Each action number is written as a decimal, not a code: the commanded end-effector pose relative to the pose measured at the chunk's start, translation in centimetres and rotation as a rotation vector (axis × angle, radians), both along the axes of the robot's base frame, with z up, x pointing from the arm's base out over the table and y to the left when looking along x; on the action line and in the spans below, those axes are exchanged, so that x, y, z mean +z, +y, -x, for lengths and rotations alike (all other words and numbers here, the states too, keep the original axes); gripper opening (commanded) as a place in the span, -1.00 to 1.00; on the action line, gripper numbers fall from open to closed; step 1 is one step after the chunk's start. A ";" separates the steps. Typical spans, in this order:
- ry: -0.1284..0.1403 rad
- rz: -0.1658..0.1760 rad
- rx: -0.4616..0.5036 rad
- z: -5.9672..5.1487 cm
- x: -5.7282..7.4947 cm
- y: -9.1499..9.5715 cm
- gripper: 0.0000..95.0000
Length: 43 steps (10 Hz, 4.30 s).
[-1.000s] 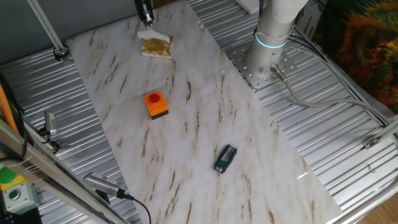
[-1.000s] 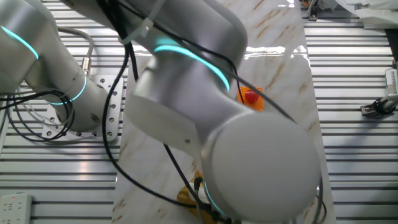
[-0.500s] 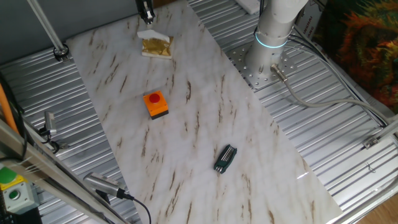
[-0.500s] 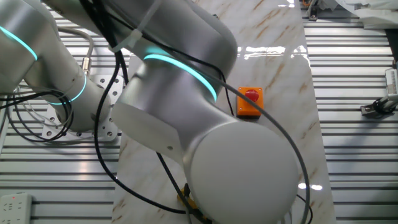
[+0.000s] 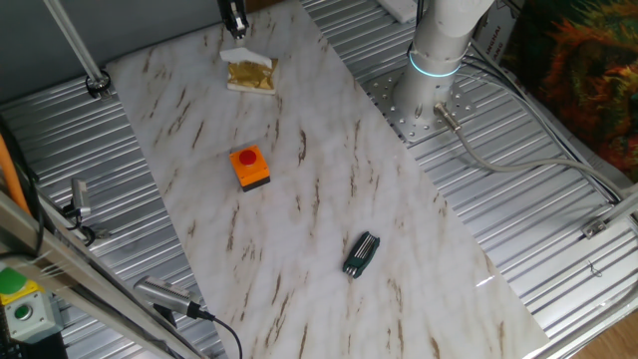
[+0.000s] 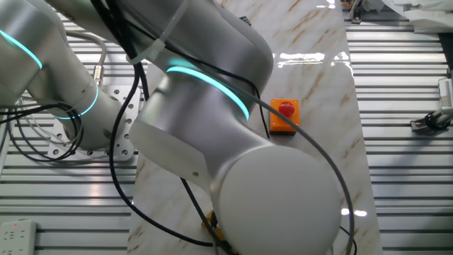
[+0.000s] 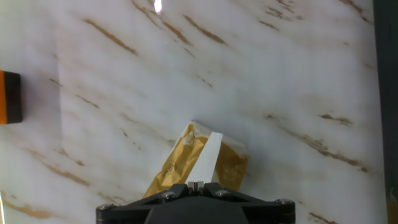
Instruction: Pull out a napkin
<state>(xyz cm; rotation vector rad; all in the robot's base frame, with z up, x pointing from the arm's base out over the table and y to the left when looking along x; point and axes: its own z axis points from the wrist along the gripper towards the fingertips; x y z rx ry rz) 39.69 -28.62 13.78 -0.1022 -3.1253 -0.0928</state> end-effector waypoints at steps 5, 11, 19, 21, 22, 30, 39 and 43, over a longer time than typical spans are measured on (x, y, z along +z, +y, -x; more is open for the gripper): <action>-0.003 0.001 -0.001 0.4 -0.2 -0.1 -1.00; -0.004 -0.001 -0.006 0.5 -0.3 -0.1 -1.00; 0.006 0.003 -0.008 0.5 -0.3 -0.1 -1.00; 0.026 0.000 -0.017 0.5 -0.3 -0.1 -1.00; 0.043 -0.008 -0.009 0.5 -0.3 -0.1 -1.00; 0.107 -0.033 -0.017 0.5 -0.3 -0.1 -1.00; 0.111 -0.043 -0.014 0.0 -1.9 -0.5 -1.00; 0.117 -0.032 -0.053 -0.2 -2.5 -0.7 -1.00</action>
